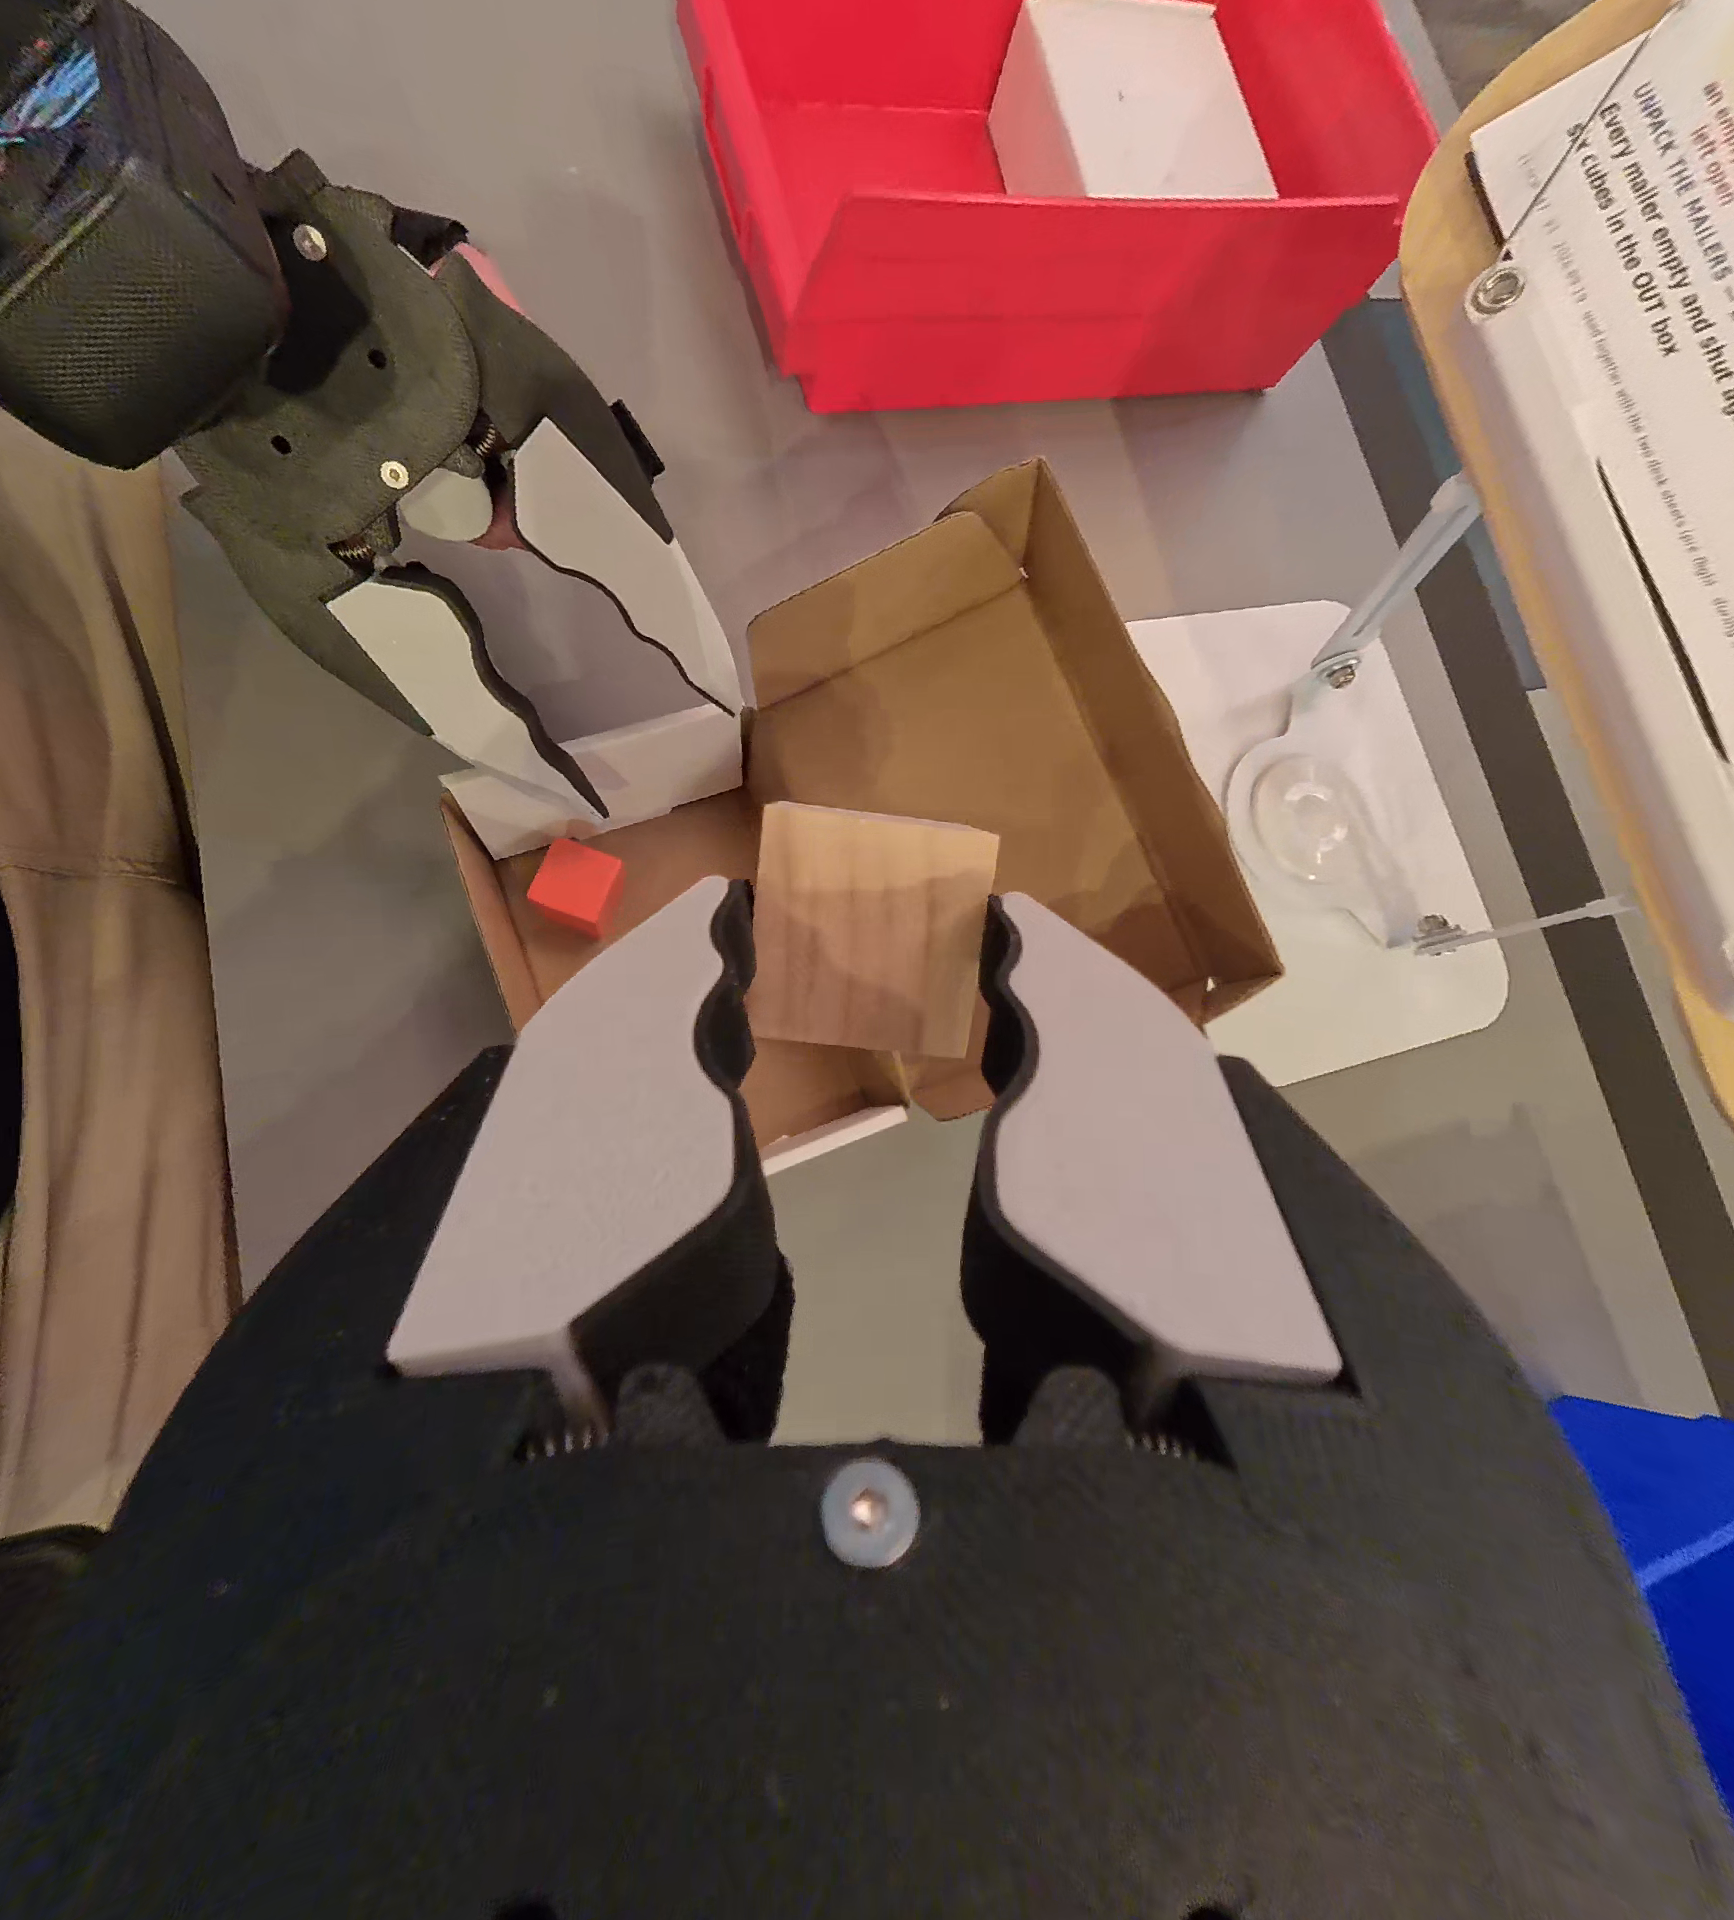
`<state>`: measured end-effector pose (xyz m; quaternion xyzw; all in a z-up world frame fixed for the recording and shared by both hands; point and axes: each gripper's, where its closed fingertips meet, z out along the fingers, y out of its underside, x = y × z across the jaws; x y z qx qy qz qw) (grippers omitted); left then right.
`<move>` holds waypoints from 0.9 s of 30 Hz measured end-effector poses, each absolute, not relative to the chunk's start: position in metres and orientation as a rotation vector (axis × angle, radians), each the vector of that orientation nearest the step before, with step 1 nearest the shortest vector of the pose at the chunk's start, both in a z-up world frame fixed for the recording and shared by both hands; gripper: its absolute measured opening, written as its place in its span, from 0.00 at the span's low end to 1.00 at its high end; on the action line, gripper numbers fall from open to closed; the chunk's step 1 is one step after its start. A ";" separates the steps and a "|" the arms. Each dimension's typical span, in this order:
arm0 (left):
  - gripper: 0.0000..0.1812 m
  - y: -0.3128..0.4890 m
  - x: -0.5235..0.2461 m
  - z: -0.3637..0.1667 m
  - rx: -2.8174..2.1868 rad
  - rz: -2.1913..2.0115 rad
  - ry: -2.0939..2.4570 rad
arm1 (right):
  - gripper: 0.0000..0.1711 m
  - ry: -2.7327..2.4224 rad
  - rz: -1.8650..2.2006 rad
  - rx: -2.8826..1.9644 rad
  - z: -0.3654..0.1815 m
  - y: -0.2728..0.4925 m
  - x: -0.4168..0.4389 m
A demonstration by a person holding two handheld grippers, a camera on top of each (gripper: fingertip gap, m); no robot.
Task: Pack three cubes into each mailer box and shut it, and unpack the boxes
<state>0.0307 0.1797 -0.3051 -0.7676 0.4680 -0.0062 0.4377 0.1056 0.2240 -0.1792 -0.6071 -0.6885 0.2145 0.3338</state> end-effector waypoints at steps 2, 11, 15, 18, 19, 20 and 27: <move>0.30 0.180 0.031 -0.305 -1.908 -0.015 1.164 | 0.24 -1.792 0.560 -1.582 -0.177 0.226 0.106; 0.29 0.179 0.031 -0.305 -1.905 -0.006 1.170 | 0.24 -1.511 0.493 -1.716 -0.144 0.302 0.150; 0.30 0.180 0.031 -0.305 -1.908 -0.012 1.168 | 0.24 -1.207 0.334 -1.908 -0.140 0.390 0.213; 0.30 0.180 0.031 -0.305 -1.910 -0.013 1.167 | 0.24 -1.035 0.257 -2.064 -0.161 0.447 0.258; 0.30 0.180 0.031 -0.305 -1.910 -0.013 1.167 | 0.24 -1.000 0.242 -2.118 -0.172 0.461 0.270; 0.30 0.180 0.031 -0.305 -1.910 -0.011 1.168 | 0.24 -0.971 0.256 -2.164 -0.182 0.470 0.277; 0.29 0.182 0.032 -0.305 -1.914 -0.013 1.164 | 0.24 -0.899 0.187 -2.429 -0.273 0.519 0.306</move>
